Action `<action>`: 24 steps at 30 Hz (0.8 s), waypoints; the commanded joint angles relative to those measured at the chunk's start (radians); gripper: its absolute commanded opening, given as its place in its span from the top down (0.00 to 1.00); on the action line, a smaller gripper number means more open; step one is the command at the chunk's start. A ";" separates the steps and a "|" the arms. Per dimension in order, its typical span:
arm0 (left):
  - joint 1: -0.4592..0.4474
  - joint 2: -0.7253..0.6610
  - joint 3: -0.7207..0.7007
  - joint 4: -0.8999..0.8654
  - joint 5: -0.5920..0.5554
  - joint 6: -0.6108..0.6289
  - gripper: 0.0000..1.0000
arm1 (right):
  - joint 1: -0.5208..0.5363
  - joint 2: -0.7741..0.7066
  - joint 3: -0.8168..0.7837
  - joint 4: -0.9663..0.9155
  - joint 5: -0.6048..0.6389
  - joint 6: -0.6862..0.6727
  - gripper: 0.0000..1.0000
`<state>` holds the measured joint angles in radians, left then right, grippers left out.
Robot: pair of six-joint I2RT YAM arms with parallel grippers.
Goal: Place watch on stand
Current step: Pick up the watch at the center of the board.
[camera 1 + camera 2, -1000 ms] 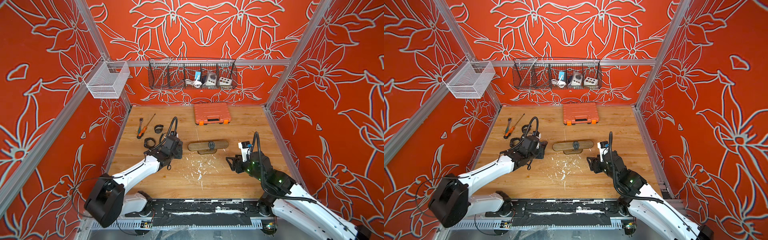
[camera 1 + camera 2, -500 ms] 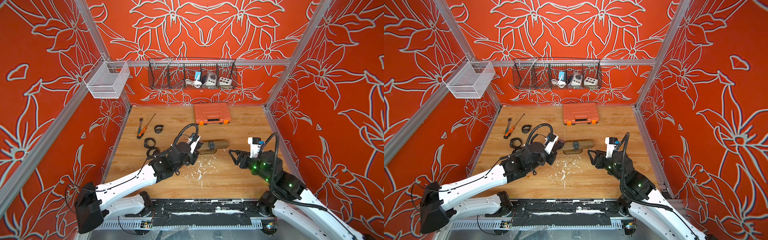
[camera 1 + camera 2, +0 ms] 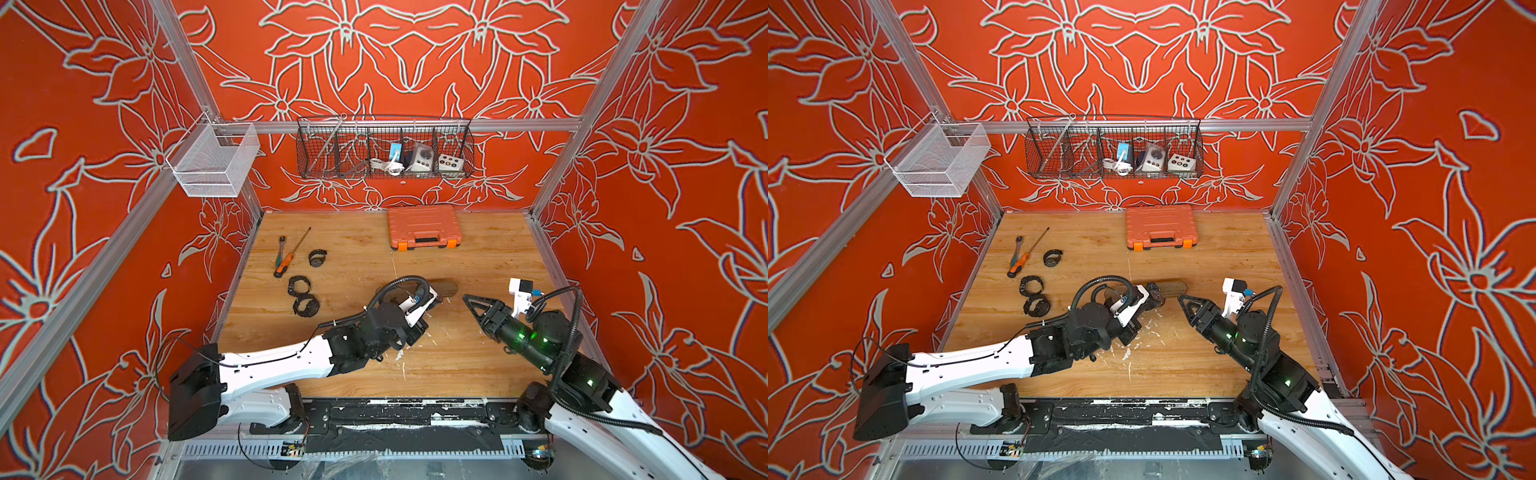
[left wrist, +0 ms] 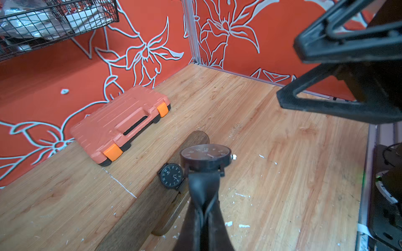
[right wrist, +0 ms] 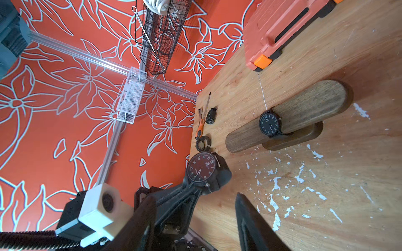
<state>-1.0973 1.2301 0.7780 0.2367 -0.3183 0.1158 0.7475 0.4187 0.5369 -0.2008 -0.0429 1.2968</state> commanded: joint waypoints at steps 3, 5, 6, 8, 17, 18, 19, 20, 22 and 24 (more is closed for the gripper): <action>-0.027 0.061 0.064 0.120 -0.030 0.002 0.97 | 0.031 -0.007 -0.056 0.098 0.060 0.169 0.40; -0.034 0.088 0.089 0.121 -0.033 -0.016 0.97 | 0.042 -0.009 -0.053 0.093 0.084 0.171 0.39; -0.044 0.100 0.094 0.137 -0.037 -0.012 0.97 | 0.043 -0.012 -0.057 0.098 0.092 0.177 0.39; -0.060 0.120 0.099 0.166 -0.042 -0.006 0.97 | 0.046 -0.016 -0.064 0.112 0.105 0.183 0.39; -0.099 0.148 0.096 0.236 -0.033 0.008 0.97 | 0.049 -0.026 -0.071 0.104 0.135 0.199 0.43; -0.099 0.150 0.098 0.239 -0.031 0.011 0.97 | 0.049 -0.025 -0.067 0.100 0.139 0.195 0.45; -0.127 0.155 0.101 0.239 -0.036 0.014 0.97 | 0.050 -0.026 -0.062 0.099 0.142 0.190 0.46; -0.130 0.159 0.104 0.240 -0.038 0.017 0.97 | 0.050 -0.026 -0.057 0.096 0.145 0.187 0.46; -0.134 0.164 0.104 0.245 -0.038 0.023 0.97 | 0.053 -0.025 -0.046 0.088 0.153 0.174 0.47; -0.137 0.171 0.104 0.249 -0.032 0.025 0.96 | 0.053 -0.027 -0.040 0.083 0.160 0.166 0.49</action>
<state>-1.2243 1.3869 0.8623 0.4377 -0.3546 0.1192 0.7914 0.3985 0.4763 -0.1223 0.0818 1.4715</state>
